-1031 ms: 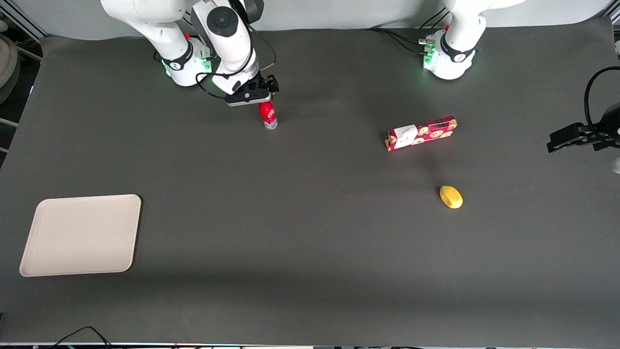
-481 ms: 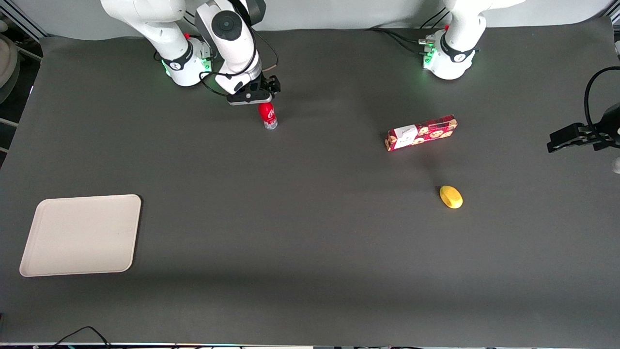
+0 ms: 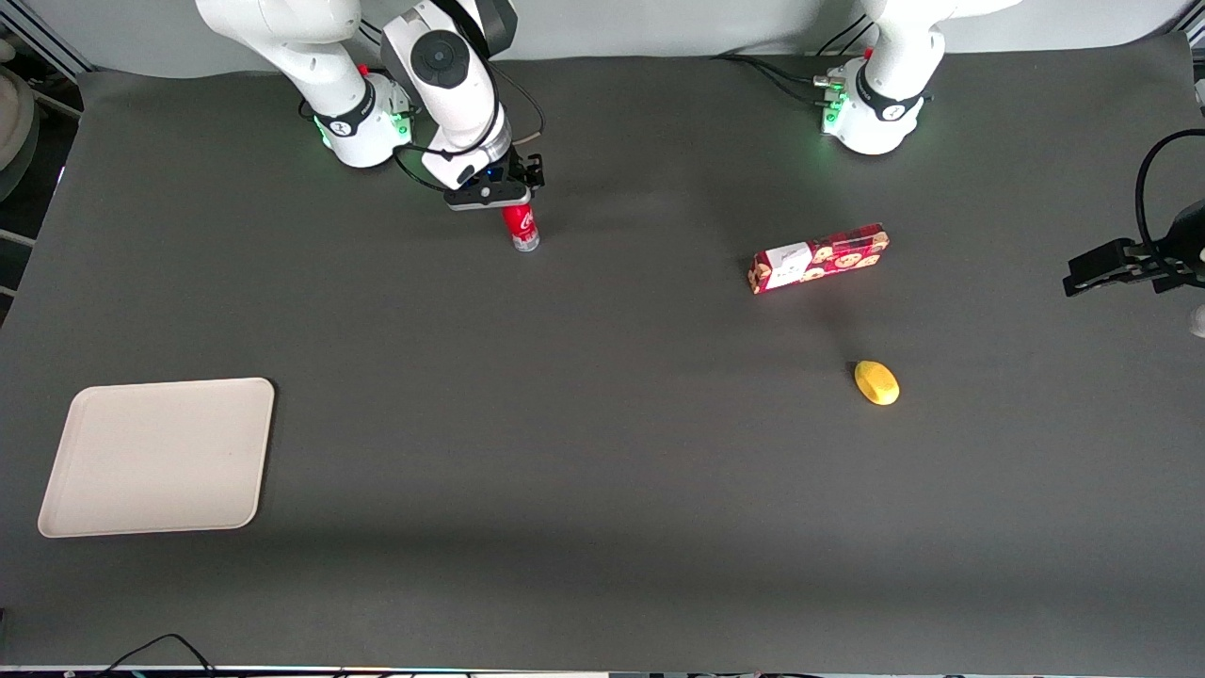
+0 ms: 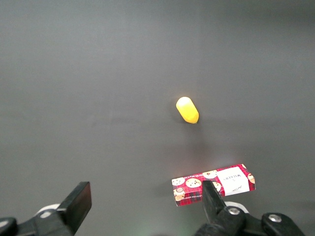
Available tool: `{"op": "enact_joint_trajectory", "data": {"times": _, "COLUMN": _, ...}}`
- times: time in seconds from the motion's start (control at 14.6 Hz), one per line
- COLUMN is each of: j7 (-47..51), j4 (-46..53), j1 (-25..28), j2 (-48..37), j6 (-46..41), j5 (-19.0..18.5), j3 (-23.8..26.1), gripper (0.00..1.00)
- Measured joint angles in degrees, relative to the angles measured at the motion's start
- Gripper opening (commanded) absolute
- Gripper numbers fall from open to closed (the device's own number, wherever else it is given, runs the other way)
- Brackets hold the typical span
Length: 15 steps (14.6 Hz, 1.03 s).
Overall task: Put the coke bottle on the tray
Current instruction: 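Close the right gripper around the bottle's neck, then lift the bottle and carry it with the right gripper toward the white tray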
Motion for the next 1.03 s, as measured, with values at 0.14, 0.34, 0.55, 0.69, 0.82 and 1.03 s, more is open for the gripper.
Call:
{"op": "enact_joint_trajectory", "data": {"times": 0.14, "j7": 0.01, "j4": 0.0, "j1": 0.0, "j2": 0.14, "j6": 0.05, "j5": 0.0, "j3": 0.0, "gripper": 0.27}}
{"op": "enact_joint_trajectory", "data": {"times": 0.34, "j7": 0.06, "j4": 0.0, "j1": -0.02, "j2": 0.14, "j6": 0.05, "j5": 0.0, "j3": 0.0, "gripper": 0.0}}
{"op": "enact_joint_trajectory", "data": {"times": 0.55, "j7": 0.16, "j4": 0.03, "j1": -0.08, "j2": 0.12, "j6": 0.05, "j5": 0.0, "j3": 0.0, "gripper": 0.0}}
{"op": "enact_joint_trajectory", "data": {"times": 0.69, "j7": 0.18, "j4": 0.04, "j1": -0.08, "j2": 0.12, "j6": 0.02, "j5": 0.0, "j3": 0.0, "gripper": 0.0}}
{"op": "enact_joint_trajectory", "data": {"times": 0.82, "j7": 0.19, "j4": 0.31, "j1": -0.09, "j2": 0.12, "j6": -1.29, "j5": 0.0, "j3": -0.35, "gripper": 0.0}}
{"op": "enact_joint_trajectory", "data": {"times": 1.03, "j7": -2.01, "j4": 3.19, "j1": -0.07, "j2": -1.91, "j6": -9.29, "j5": -0.4, "j3": -5.83, "gripper": 0.0}}
